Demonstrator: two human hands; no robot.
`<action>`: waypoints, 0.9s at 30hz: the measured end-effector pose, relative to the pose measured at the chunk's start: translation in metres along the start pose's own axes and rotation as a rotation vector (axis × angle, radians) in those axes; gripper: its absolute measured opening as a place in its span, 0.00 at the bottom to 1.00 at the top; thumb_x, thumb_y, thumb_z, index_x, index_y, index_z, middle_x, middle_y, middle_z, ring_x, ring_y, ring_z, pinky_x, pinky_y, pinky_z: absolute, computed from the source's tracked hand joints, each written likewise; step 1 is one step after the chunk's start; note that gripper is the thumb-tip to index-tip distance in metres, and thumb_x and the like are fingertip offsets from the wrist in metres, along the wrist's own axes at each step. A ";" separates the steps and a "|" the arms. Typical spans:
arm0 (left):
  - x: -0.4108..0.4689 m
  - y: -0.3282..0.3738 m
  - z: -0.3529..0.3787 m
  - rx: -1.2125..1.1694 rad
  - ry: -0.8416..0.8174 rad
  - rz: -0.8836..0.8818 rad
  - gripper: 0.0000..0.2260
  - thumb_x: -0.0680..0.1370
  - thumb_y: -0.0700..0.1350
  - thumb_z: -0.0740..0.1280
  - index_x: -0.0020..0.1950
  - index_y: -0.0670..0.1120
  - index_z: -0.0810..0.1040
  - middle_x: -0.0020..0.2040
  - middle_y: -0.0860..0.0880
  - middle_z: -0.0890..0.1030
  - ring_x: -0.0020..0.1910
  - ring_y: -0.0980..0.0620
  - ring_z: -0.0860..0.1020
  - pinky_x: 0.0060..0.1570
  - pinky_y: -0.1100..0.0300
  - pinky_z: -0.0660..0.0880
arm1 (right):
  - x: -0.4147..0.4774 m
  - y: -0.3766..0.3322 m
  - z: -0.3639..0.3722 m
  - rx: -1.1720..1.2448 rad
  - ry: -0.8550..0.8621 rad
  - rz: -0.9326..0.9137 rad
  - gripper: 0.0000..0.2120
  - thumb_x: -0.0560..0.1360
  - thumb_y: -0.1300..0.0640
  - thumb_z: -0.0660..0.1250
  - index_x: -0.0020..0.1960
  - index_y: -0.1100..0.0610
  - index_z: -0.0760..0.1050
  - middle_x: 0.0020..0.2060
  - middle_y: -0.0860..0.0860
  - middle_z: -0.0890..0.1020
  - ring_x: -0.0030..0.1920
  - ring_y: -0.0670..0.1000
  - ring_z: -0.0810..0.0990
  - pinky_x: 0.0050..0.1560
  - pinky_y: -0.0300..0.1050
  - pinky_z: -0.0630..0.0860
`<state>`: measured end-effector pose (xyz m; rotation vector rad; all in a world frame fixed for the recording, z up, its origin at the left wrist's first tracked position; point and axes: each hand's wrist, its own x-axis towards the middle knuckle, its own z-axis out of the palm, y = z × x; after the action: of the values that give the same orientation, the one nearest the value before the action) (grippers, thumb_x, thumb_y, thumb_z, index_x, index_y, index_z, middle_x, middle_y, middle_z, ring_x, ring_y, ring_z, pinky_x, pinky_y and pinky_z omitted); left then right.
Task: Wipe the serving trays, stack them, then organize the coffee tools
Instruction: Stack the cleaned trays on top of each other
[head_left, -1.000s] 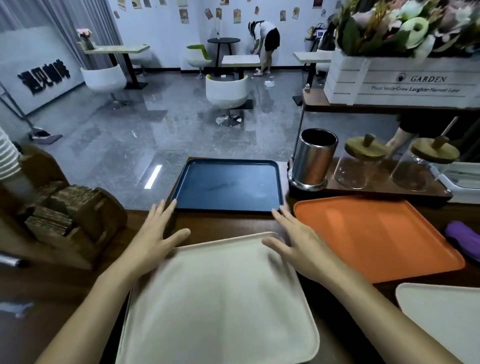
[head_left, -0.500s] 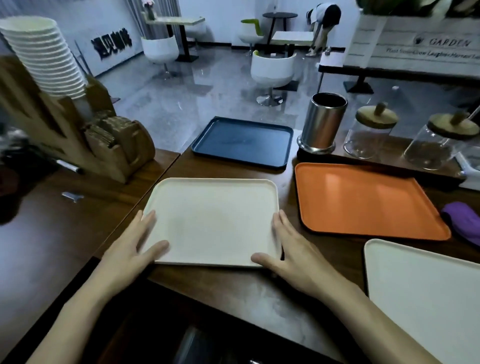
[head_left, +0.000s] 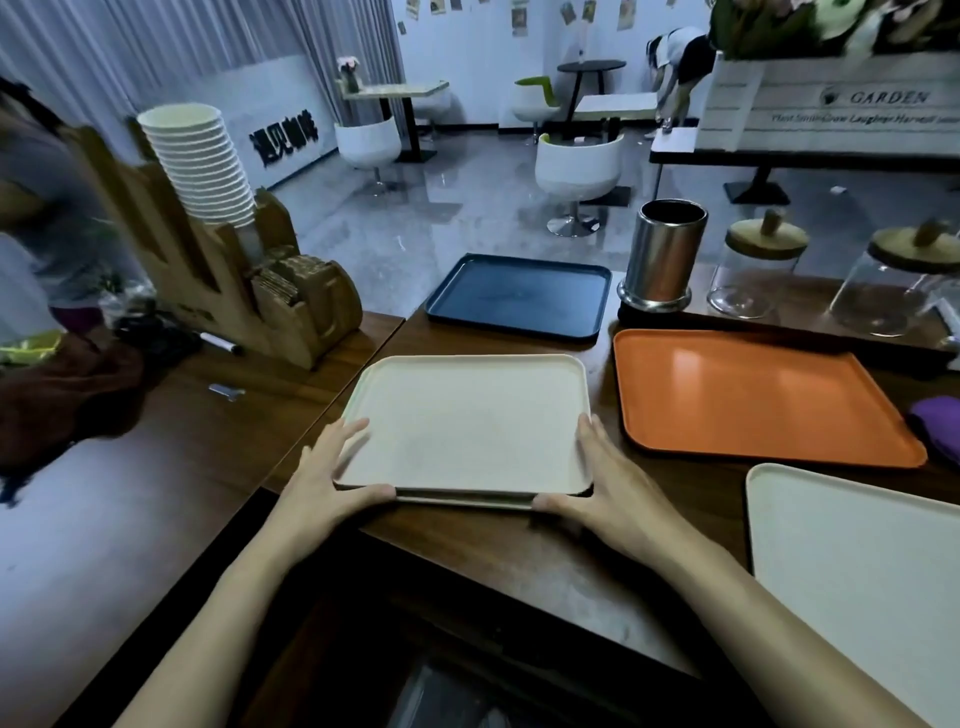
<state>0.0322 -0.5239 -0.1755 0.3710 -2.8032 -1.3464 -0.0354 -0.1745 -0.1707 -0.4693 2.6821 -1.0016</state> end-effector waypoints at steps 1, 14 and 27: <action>0.002 0.001 0.000 -0.014 0.009 0.005 0.45 0.61 0.70 0.79 0.75 0.68 0.65 0.81 0.61 0.58 0.83 0.44 0.48 0.79 0.38 0.51 | 0.001 -0.001 -0.002 0.010 0.010 0.004 0.59 0.67 0.31 0.73 0.82 0.49 0.39 0.81 0.45 0.42 0.81 0.48 0.49 0.77 0.49 0.56; 0.089 0.022 -0.014 -0.099 0.043 0.205 0.43 0.59 0.68 0.78 0.72 0.65 0.68 0.77 0.62 0.64 0.77 0.54 0.63 0.72 0.52 0.64 | 0.065 -0.007 -0.022 0.098 0.208 -0.078 0.61 0.62 0.26 0.70 0.82 0.47 0.42 0.81 0.42 0.50 0.79 0.45 0.54 0.76 0.52 0.62; 0.254 0.061 -0.017 -0.150 -0.083 0.290 0.37 0.61 0.62 0.80 0.68 0.65 0.70 0.71 0.56 0.71 0.68 0.53 0.71 0.64 0.56 0.68 | 0.175 -0.010 -0.054 0.204 0.344 0.072 0.45 0.61 0.36 0.76 0.73 0.43 0.62 0.66 0.41 0.73 0.65 0.43 0.73 0.62 0.41 0.72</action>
<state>-0.2253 -0.5545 -0.1415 -0.0932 -2.6608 -1.5174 -0.2124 -0.2157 -0.1441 -0.1698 2.8164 -1.4296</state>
